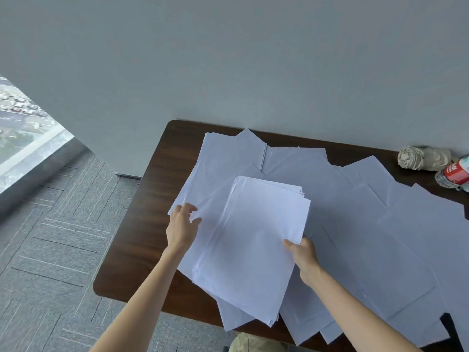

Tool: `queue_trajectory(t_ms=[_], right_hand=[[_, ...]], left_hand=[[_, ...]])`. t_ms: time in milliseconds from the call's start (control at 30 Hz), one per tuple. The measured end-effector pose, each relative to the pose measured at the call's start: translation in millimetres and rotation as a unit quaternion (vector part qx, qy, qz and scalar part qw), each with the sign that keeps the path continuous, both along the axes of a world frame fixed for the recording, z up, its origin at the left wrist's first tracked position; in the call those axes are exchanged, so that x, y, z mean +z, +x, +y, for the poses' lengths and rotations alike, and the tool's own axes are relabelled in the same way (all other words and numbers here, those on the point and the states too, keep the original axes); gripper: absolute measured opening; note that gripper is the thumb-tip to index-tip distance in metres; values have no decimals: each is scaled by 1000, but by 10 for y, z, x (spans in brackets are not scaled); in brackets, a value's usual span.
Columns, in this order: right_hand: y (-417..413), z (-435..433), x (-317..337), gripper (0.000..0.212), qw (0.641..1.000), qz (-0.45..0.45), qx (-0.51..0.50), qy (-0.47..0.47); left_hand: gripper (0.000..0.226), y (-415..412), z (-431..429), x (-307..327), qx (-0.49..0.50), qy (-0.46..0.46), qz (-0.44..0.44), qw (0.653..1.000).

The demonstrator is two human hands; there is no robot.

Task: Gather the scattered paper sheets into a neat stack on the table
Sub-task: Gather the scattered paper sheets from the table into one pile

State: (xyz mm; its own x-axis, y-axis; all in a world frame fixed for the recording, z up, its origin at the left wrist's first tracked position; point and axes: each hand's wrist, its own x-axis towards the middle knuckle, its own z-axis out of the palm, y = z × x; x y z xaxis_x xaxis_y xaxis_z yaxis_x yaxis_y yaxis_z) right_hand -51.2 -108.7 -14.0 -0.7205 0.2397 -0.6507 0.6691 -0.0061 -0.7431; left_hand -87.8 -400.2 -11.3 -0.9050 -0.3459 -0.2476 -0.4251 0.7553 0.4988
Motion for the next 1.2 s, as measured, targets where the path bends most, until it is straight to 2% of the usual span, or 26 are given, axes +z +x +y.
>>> queue_trajectory(t_ms=[133, 200, 333, 467, 533, 600, 667, 700, 800, 867, 933, 1100, 1200], right_hand=[[44, 128, -39, 19, 1000, -8, -21, 10], [48, 189, -67, 20, 1000, -10, -17, 9], [31, 232, -80, 21, 1000, -11, -7, 5], [0, 246, -41, 20, 1000, -12, -2, -2], [-22, 258, -40, 20, 1000, -12, 1, 0], [-49, 271, -29, 20, 1000, -11, 3, -1], [-70, 281, -19, 19, 1000, -10, 5, 1], [-80, 284, -14, 19, 1000, -9, 5, 2], [-106, 291, 3, 18, 1000, -3, 10, 6], [-124, 303, 16, 18, 1000, -2, 17, 8], [-143, 319, 22, 19, 1000, -2, 24, 11], [-193, 360, -1, 19, 999, -2, 40, 17], [-213, 368, -11, 19, 999, -2, 43, 19]], left_hand=[[73, -120, 73, 71, 4, -68, -191, 979], [89, -66, 120, 41, 5, -99, -235, 967], [78, 7, 81, -82, 49, -61, -223, 972], [42, 20, -22, -95, 24, -58, -190, 980], [31, 21, -58, -86, 16, -55, -188, 981], [33, 5, -90, -94, 53, -15, -193, 980], [44, -11, -95, -67, 120, 69, -185, 973], [49, -14, -90, -58, 130, 81, -175, 972], [55, -46, -64, -64, 59, -61, -129, 988], [55, -123, -26, -68, 14, -102, -71, 992], [59, -227, 11, -91, -16, -76, -60, 995], [70, -399, 63, -135, -2, -20, -132, 991], [65, -500, 29, -148, 3, -20, -153, 988]])
